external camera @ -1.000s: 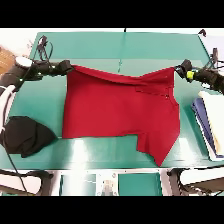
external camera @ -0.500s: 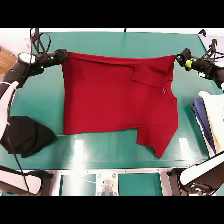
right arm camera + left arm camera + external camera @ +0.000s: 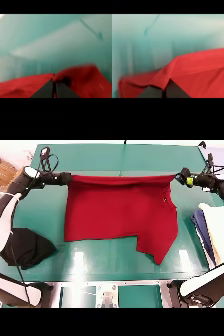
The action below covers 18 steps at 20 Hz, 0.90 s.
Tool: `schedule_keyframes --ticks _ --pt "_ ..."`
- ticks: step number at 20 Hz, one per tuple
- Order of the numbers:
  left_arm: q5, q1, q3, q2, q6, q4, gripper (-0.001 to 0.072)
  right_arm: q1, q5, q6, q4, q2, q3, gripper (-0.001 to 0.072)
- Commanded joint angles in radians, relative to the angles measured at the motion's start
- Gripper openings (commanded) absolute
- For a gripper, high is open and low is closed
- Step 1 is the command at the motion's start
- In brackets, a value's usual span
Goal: Fold the shirts.
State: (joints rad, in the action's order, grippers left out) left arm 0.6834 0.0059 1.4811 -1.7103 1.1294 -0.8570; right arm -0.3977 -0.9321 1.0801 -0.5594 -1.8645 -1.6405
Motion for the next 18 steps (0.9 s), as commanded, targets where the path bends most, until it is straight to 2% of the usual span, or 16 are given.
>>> schedule_keyframes --ticks 1,3,8,13,17,18 --pt "0.181 0.006 -0.001 -0.005 0.099 -0.213 0.002 -0.04 -0.202 0.068 -0.217 0.0 0.013 0.0013" --pt "0.222 0.006 -0.012 -0.006 0.101 -0.232 0.0019 -0.048 -0.232 0.068 -0.24 0.0 0.055 0.0013" --pt "0.219 0.002 -0.093 -0.006 0.101 -0.233 0.0019 -0.043 -0.186 0.068 -0.239 0.0 0.154 0.0013" --pt "0.218 0.002 -0.103 -0.034 0.101 -0.194 0.0019 -0.042 -0.172 0.068 -0.239 -0.001 0.166 0.0013" --pt "0.287 0.002 -0.099 -0.052 0.109 -0.175 0.0021 -0.045 -0.185 0.092 -0.238 0.0 0.163 0.002" --pt "0.32 0.004 -0.091 -0.052 0.133 -0.177 0.0028 -0.052 -0.204 0.099 -0.238 0.0 0.153 0.0133"
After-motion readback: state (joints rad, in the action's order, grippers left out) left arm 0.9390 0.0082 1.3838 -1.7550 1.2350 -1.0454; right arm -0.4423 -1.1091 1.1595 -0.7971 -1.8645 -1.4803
